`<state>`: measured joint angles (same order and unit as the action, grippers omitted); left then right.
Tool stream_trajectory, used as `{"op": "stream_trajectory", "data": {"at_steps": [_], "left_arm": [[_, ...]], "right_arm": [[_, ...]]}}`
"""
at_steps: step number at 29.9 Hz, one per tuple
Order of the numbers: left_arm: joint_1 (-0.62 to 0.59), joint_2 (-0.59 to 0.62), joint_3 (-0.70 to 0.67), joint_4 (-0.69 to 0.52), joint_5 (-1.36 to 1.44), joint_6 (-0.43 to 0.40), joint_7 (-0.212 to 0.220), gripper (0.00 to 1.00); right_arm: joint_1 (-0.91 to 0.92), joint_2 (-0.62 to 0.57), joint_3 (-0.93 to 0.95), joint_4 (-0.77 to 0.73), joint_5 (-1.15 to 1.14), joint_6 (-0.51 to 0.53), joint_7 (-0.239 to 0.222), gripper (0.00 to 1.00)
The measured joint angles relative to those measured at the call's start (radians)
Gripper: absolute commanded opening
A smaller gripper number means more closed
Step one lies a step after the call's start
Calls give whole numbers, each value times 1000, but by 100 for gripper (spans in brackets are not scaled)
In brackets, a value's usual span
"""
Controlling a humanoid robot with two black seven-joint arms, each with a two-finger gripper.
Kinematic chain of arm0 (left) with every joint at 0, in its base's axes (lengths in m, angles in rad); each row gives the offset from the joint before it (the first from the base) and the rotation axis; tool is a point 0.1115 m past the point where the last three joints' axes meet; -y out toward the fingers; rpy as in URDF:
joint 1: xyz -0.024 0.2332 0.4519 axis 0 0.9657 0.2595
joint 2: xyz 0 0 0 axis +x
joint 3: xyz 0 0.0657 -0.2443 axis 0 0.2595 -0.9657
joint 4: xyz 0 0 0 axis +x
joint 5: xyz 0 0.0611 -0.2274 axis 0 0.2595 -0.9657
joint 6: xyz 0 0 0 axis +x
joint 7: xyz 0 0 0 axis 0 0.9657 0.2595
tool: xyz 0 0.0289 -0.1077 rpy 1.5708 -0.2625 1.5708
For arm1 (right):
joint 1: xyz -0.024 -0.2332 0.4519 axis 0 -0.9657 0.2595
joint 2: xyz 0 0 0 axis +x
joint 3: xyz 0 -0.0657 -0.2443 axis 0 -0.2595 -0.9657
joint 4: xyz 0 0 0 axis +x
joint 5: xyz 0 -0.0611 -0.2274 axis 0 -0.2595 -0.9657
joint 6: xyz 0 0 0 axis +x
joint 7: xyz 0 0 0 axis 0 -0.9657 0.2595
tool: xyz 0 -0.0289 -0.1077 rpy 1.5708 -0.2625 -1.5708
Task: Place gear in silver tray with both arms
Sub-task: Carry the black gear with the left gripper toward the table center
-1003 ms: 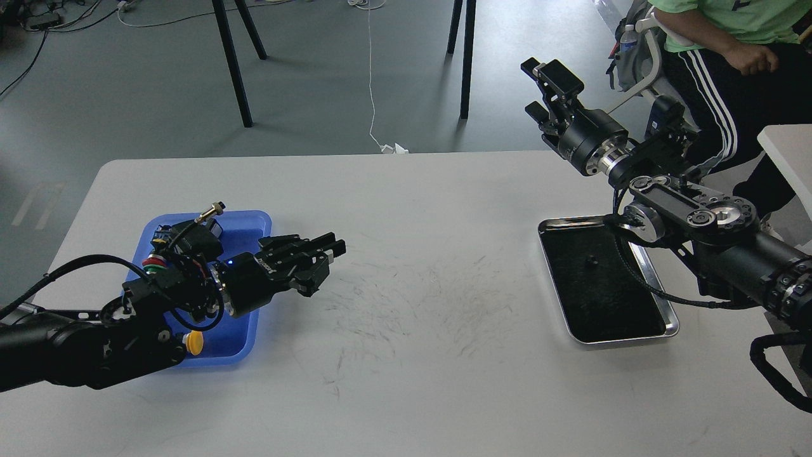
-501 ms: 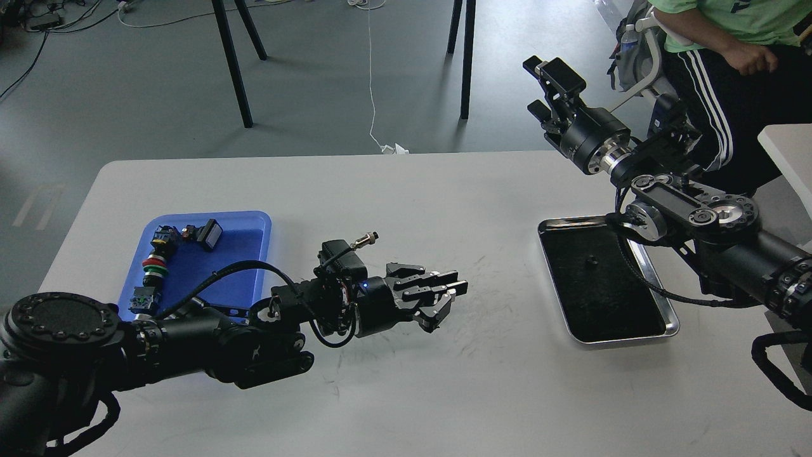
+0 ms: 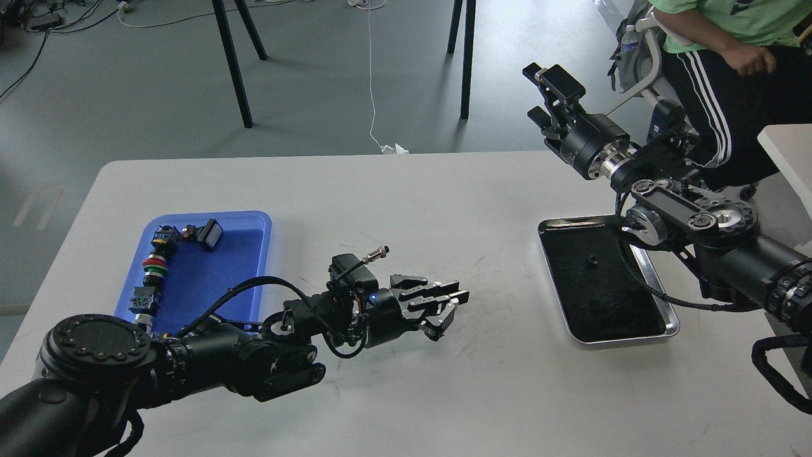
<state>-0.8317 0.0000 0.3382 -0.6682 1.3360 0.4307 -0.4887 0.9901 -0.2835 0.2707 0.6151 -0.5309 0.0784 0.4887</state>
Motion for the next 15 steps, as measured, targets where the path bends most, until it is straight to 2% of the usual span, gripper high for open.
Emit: {"op": "stream_trajectory", "data": {"at_steps": [10,12,15], "left_arm": [[15,0,-5,-5,-29,-15,0,45],[15,0,-5,-10,-54,-26,0,52],[11,0,-6,-19,-85,-34,0,54]], "right_arm": [[1,1,-2,0,0,0,0,94],[1,1,-2,0,0,0,0,94],[0,0,-3,0,0,0,0,94]]}}
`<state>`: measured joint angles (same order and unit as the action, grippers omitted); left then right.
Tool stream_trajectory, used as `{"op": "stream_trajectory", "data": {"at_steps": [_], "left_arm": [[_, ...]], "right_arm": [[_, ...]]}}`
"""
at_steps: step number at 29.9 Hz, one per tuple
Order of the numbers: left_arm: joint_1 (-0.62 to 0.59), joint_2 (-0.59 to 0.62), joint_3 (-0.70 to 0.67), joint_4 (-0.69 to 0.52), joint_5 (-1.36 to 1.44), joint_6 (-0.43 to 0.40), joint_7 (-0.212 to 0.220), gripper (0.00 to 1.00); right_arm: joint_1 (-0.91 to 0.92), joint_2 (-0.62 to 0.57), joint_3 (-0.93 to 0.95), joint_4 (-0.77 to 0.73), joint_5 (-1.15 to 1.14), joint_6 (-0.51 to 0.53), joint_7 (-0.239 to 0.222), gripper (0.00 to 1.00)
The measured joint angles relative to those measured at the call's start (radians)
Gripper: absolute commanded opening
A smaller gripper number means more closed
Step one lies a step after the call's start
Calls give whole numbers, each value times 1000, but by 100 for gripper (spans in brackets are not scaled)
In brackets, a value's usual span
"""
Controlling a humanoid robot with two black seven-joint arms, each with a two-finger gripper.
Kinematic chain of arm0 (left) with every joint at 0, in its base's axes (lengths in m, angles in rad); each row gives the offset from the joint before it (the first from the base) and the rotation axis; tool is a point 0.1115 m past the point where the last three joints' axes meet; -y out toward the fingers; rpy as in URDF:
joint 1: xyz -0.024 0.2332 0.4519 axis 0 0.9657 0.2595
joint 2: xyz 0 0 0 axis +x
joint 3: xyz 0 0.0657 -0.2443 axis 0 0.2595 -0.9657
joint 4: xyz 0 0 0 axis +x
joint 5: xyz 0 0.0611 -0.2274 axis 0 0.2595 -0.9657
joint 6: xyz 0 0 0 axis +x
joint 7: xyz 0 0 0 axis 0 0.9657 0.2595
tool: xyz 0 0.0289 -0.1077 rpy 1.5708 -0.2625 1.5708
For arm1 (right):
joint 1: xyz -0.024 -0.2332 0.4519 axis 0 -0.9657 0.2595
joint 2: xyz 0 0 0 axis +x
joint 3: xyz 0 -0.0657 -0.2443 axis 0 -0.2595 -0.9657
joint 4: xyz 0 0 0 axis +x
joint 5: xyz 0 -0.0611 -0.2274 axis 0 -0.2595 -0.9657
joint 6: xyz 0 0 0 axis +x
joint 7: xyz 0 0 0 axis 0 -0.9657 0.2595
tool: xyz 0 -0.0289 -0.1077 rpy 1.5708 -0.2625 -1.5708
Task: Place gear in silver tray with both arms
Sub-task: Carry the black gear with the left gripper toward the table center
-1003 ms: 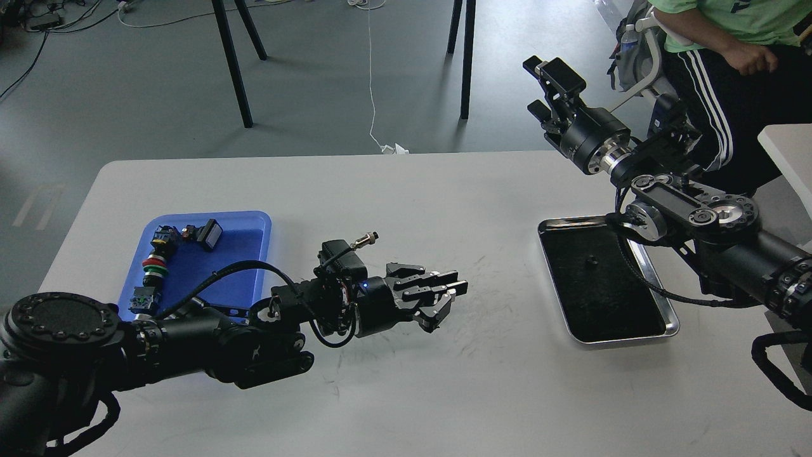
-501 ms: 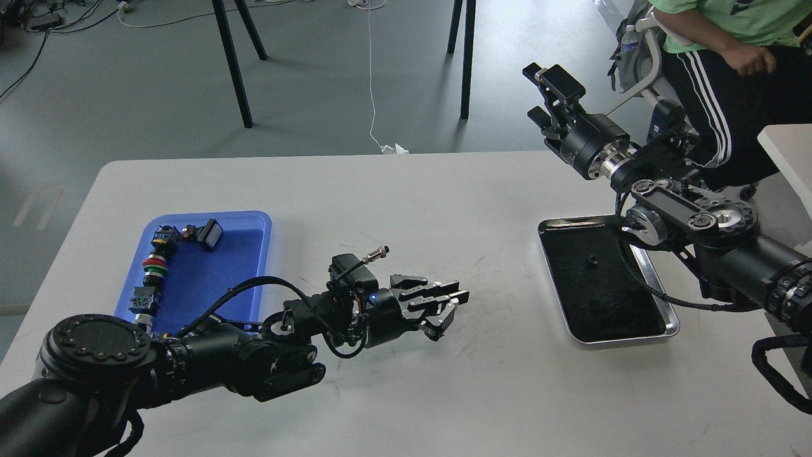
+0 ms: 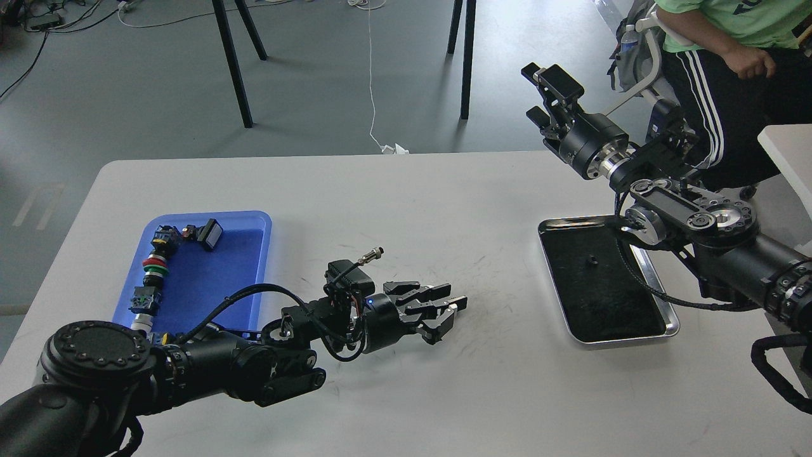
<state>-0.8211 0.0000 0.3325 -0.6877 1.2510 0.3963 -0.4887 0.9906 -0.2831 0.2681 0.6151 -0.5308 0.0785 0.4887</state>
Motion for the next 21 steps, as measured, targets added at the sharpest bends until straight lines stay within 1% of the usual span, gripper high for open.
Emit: {"op": "stream_trajectory", "data": {"at_steps": [4,7,12,17,21], "left_arm": [[-10,0,-13,-19,-19,-9,0,55],[-13,19,-65,-37,-37,-15,0,56],[-36,134,-153,-85,-86,-29,0,61],[-57,260,-240,-106,-173,-64,0,62],[-59,289,-260,-110,-197,-74,0,62]], "right_arm": [[0,0,0,0,0,1,0,94],[0,-1,0,1,0,3,0,94],[3,-2,0,2,0,7,0,94],[7,-2,-1,3,2,10,0,94],[8,-2,-1,5,2,11,0,94]]}}
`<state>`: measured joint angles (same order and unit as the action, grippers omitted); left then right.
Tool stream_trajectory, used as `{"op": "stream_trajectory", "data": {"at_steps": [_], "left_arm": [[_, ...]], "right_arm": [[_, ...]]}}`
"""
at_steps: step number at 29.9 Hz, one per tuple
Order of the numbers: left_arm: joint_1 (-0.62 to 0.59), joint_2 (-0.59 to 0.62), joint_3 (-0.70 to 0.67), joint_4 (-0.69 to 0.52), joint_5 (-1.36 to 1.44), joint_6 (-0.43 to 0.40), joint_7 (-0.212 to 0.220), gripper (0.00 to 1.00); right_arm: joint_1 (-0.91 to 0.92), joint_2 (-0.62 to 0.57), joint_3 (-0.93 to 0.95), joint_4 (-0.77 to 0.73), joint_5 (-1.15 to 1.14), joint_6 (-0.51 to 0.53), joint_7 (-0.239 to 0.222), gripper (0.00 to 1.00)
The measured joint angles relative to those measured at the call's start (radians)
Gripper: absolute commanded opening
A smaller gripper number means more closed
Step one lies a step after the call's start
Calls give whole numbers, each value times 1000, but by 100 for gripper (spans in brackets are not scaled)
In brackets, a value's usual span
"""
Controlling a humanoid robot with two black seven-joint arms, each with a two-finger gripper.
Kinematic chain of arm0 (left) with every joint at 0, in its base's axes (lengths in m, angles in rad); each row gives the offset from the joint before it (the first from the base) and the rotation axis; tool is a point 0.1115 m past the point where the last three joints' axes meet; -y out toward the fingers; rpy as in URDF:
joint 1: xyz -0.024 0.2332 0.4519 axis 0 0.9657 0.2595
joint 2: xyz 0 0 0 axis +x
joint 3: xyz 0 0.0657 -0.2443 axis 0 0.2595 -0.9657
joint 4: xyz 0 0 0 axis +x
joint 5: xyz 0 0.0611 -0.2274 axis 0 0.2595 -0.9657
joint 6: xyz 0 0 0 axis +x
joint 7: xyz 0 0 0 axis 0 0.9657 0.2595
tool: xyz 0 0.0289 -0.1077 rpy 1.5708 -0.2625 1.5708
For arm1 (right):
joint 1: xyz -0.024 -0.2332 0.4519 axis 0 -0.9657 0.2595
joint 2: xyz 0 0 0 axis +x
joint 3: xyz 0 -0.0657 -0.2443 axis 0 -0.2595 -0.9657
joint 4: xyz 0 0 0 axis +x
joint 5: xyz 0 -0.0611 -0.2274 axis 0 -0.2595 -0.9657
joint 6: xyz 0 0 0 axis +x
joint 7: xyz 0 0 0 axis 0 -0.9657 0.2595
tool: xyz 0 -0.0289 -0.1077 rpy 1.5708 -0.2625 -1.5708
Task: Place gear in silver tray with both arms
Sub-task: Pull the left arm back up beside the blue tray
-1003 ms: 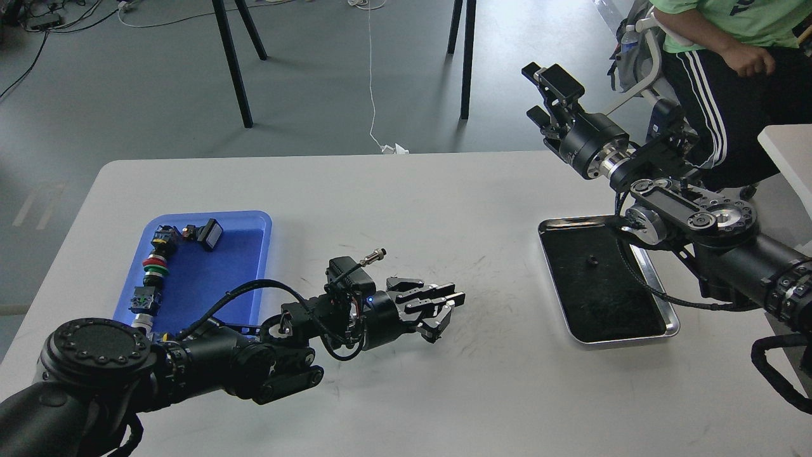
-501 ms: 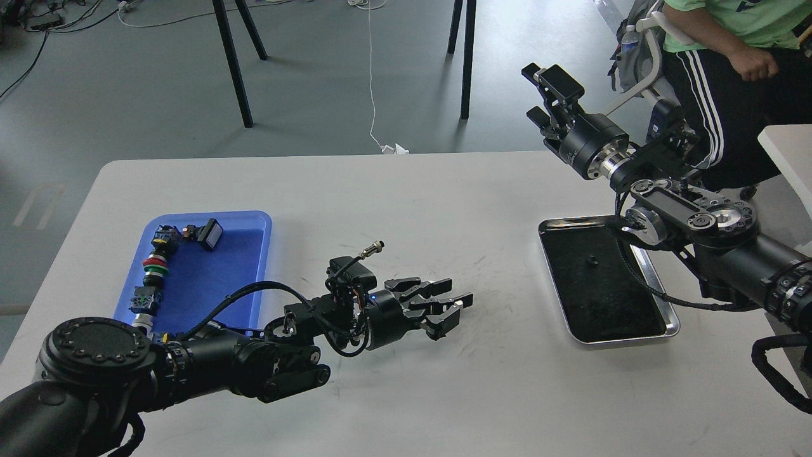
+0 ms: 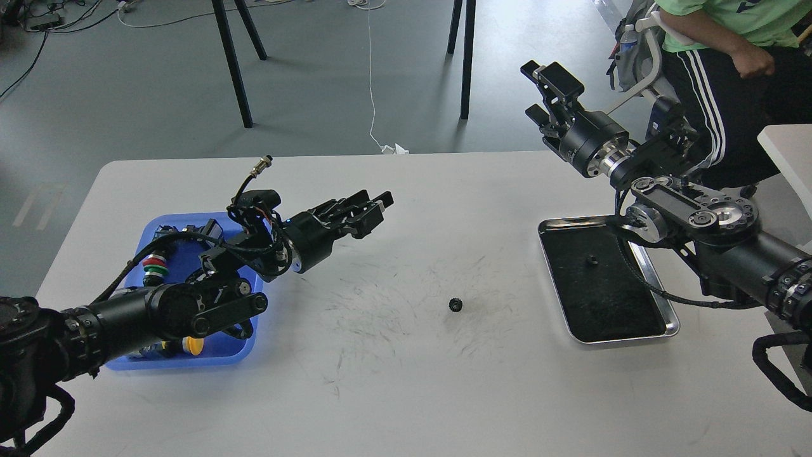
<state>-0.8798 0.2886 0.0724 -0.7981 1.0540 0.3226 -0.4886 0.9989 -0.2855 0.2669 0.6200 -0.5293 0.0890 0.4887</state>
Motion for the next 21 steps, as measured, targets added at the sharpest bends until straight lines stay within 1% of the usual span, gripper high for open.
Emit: {"op": "stream_trajectory", "data": {"at_steps": [1,2,3,5,7,9,13,18,21], "left_arm": [[0,1,-1,0,-1,0,0,82],[0,4,-3,-1,-5,-2,0,88],[-1,45,-40,-12,-55,-19,-1,91],[-15,144,-122,-22,-168,-60,0,93],[-15,194,-165,-33,-258,-109,0,96],[-11,237,-197,-35,-348,-142,0,97],[-1,292,-221,-53,-461,-155,0,98],[1,328,-237,-64,-498,-155,0,98],[4,347,-247,-62,-514,-173,0,98]], "right_arm": [[0,0,0,0,0,0,0,95],[0,0,0,0,0,0,0,95],[4,0,0,5,1,1,0,95],[16,-1,0,13,3,6,0,95],[28,1,0,20,3,18,0,95],[41,-1,0,21,3,26,0,95],[66,-4,-23,25,3,38,0,95],[86,-7,-63,25,3,41,0,95],[86,-3,-70,26,3,42,0,95]]}}
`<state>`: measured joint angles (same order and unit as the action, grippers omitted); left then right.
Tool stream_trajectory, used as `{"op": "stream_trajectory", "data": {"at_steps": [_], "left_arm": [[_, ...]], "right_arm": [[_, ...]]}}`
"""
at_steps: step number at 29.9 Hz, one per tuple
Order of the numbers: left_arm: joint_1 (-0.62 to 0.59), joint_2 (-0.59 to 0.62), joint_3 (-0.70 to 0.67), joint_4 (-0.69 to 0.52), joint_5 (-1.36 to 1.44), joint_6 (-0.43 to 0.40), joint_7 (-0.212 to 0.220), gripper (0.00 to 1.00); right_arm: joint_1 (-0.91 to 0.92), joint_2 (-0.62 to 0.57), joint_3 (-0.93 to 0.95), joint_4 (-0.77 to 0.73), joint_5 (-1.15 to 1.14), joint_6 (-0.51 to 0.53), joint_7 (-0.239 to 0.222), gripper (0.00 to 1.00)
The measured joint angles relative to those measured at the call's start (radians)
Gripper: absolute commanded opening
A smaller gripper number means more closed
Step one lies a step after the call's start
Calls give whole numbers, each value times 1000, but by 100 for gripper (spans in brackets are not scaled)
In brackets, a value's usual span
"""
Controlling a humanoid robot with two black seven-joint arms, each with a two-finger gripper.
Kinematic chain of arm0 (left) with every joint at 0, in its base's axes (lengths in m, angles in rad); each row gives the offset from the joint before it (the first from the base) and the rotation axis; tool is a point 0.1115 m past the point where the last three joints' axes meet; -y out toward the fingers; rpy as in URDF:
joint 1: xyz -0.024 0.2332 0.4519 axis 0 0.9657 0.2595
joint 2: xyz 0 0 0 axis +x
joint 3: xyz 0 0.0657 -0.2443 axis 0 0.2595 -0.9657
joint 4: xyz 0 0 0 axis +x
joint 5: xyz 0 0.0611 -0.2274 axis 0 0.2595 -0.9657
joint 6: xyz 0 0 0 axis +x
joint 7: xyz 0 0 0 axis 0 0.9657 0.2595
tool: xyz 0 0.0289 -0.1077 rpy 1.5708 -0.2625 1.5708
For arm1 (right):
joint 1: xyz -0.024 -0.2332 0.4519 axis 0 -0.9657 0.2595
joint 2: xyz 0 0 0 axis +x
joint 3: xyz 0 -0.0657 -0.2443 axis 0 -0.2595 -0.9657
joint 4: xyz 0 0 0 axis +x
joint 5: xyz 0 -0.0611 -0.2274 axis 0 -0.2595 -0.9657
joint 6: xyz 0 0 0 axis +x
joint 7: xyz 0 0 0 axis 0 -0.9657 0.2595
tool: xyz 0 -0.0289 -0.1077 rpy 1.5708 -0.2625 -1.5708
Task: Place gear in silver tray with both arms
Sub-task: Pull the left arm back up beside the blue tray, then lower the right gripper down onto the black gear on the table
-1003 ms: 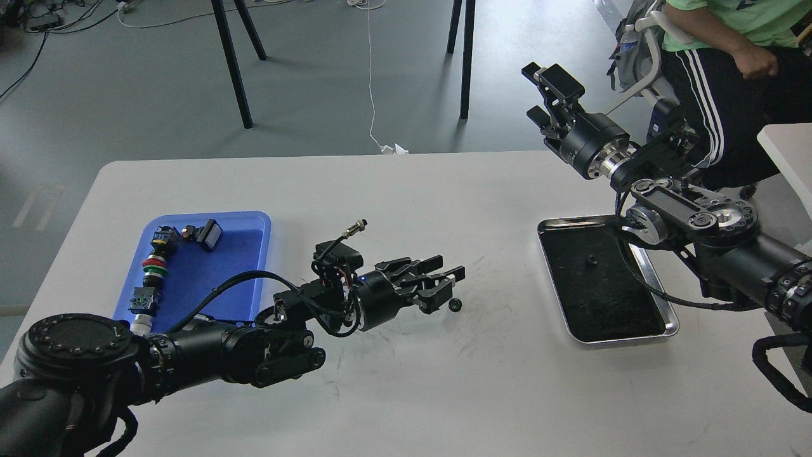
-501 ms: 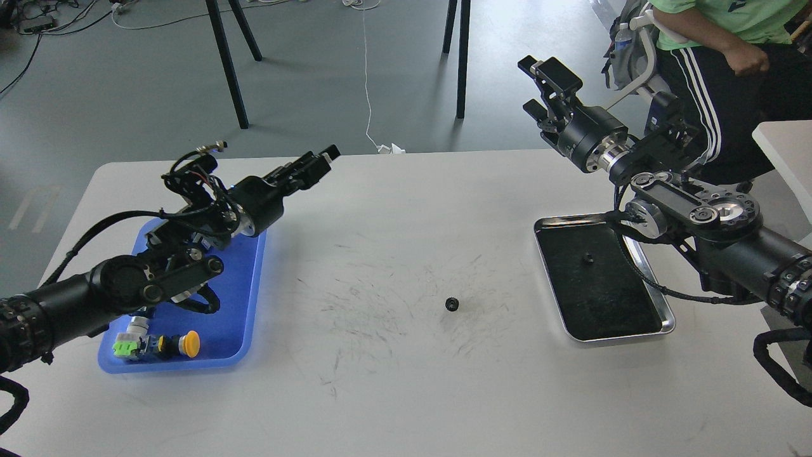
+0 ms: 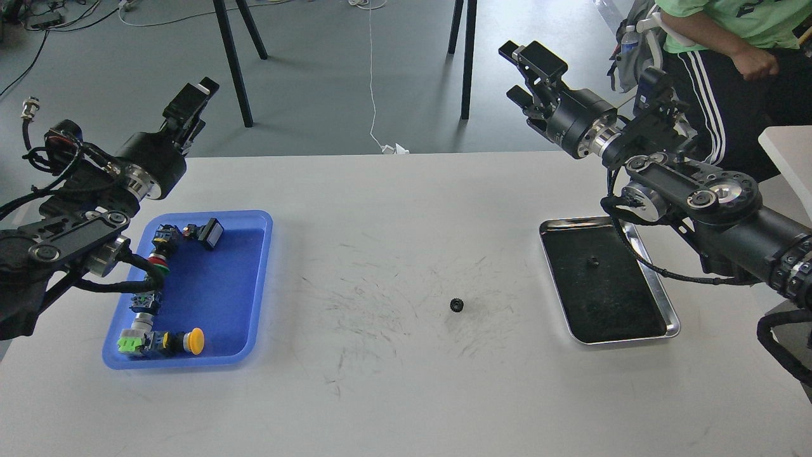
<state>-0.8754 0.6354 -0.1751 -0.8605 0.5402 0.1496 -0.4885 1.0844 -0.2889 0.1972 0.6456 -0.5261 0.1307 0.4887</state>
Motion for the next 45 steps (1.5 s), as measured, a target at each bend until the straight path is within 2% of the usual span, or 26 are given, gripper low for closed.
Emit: {"op": "stream_trajectory", "data": {"at_steps": [2,7,16,20,27,32,45], "left_arm": [[0,13,-5,14,-10,-49,0,98],[-11,24,-33,55,-69,-236,0,98],[5,57,-67,102,-281,-526,0,98],[7,72,-67,109,-312,-608,0,98],[13,74,-67,139,-417,-638,0,98],[28,73,-68,151,-499,-639,0,98],[78,47,-86,178,-623,-638,0,98]], "right_arm": [[-1,1,-3,2,0,2,0,95],[19,-4,-32,4,-9,50,0,95],[132,-47,-231,61,-11,159,0,95],[185,-66,-289,102,-41,229,0,95],[303,-69,-494,153,-101,350,0,95],[344,-62,-561,193,-196,358,0,94],[353,11,-574,306,-706,358,0,94]]}}
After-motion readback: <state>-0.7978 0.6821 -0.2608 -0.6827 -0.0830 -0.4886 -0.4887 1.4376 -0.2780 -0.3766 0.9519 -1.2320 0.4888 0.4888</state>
